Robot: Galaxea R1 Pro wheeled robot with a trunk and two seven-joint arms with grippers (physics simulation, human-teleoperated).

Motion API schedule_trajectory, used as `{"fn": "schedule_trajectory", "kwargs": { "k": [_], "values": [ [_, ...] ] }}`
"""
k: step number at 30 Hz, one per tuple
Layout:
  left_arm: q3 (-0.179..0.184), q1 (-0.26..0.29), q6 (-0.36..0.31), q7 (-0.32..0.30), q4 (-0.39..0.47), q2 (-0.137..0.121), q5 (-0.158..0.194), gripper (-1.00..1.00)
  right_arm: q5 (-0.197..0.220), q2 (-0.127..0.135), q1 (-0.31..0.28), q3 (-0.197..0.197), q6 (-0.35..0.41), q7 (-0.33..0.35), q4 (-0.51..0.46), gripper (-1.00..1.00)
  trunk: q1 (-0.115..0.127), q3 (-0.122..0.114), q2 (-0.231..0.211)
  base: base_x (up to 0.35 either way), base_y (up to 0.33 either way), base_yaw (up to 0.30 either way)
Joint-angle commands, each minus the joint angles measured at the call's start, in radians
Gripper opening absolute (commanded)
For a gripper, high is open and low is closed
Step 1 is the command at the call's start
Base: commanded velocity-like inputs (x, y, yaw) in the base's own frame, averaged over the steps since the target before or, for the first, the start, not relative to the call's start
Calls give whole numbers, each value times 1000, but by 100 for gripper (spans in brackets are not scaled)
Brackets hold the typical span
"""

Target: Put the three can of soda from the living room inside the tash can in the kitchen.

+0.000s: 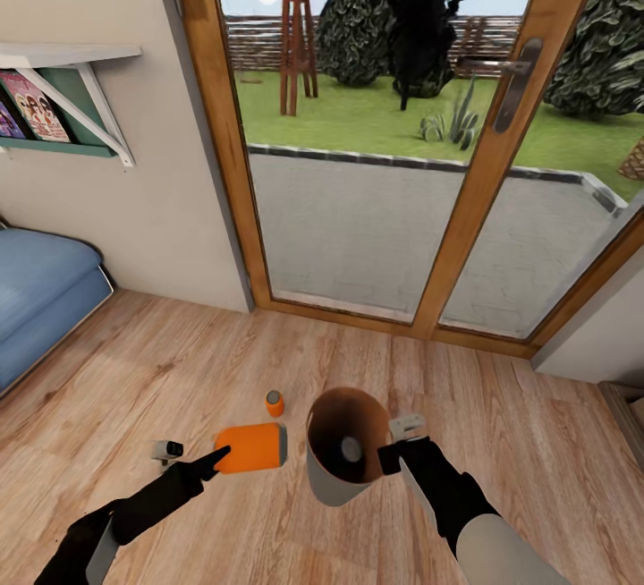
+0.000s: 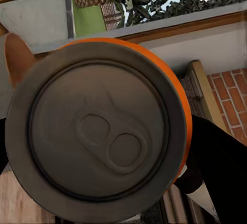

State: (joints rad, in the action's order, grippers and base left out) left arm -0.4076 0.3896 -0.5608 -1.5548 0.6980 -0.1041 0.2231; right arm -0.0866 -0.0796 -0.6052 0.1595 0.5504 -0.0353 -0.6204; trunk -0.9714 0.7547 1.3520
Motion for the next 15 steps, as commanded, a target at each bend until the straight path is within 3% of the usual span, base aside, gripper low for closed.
{"fn": "schedule_trajectory", "kwargs": {
  "k": [1, 2, 5, 15],
  "values": [
    [0, 0, 1, 1, 0, 5, 0, -100, 5, 0, 0, 0, -2, 9, 1, -100, 0, 0, 0, 0, 0, 0],
    [1, 0, 1, 1, 1, 21, 0, -100, 5, -1, -1, 0, -4, 9, 6, -100, 0, 0, 0, 0, 0, 0],
    [2, 0, 0, 1, 1, 34, 0, -100, 5, -1, -1, 0, -30, 9, 16, -100, 0, 0, 0, 0, 0, 0],
    [3, 0, -1, 1, 1, 45, 0, -100, 5, -6, -26, 0, -80, 9, 87, -100, 0, 0, 0, 0, 0, 0]
  ]
}}
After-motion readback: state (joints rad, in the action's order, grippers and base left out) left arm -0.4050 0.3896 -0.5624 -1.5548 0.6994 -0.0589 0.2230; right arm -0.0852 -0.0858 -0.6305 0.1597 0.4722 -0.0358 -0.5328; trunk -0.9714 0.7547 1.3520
